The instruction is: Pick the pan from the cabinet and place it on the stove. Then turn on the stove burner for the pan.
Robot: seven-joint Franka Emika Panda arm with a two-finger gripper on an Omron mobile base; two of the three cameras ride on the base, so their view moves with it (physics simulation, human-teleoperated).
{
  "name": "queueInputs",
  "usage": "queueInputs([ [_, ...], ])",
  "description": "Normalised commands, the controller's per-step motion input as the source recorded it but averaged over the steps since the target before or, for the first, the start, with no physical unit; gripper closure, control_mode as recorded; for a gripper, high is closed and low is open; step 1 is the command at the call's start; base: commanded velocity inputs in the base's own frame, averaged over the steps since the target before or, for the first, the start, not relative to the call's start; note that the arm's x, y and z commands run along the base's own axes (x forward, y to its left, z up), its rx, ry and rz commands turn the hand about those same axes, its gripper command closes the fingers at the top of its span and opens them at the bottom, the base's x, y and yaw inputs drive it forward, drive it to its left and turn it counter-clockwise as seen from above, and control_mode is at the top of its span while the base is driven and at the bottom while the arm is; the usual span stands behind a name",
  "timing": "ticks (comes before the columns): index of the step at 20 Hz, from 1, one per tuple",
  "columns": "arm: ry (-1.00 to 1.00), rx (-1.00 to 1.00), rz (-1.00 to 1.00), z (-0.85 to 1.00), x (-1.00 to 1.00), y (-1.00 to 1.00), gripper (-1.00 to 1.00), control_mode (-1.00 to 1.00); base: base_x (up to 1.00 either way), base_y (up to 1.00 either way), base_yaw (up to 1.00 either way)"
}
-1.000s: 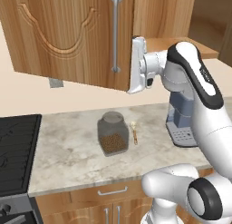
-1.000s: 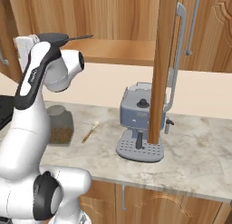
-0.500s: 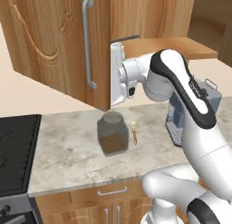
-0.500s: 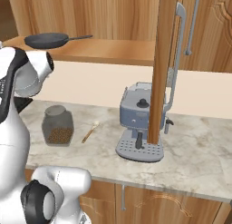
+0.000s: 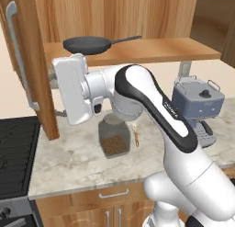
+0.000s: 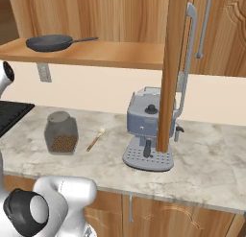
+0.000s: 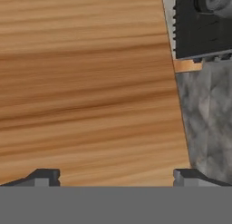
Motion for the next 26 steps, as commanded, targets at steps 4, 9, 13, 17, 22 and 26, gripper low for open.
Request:
queueInputs([
  [4, 0.0, 0.0, 0.04, -0.09, -0.3, 1.0, -1.0, -1.0, 0.0, 0.0, 0.0],
  [9, 0.03, -0.01, 0.01, -0.08, -0.06, 0.72, -1.0, -1.0, 0.0, 0.0, 0.0],
  [13, -0.06, -0.06, 0.0, -0.07, -0.01, 0.02, -1.0, -1.0, 0.0, 0.0, 0.0],
  [17, -0.23, -0.11, -0.06, 0.03, -0.37, -0.26, -1.0, -1.0, 0.0, 0.0, 0.0],
  [22, -0.11, -0.1, -0.2, 0.18, -0.33, -0.51, -1.0, -1.0, 0.0, 0.0, 0.0],
  [26, 0.0, -0.09, -0.29, 0.11, -0.05, -0.69, -1.0, -1.0, 0.0, 0.0, 0.0],
])
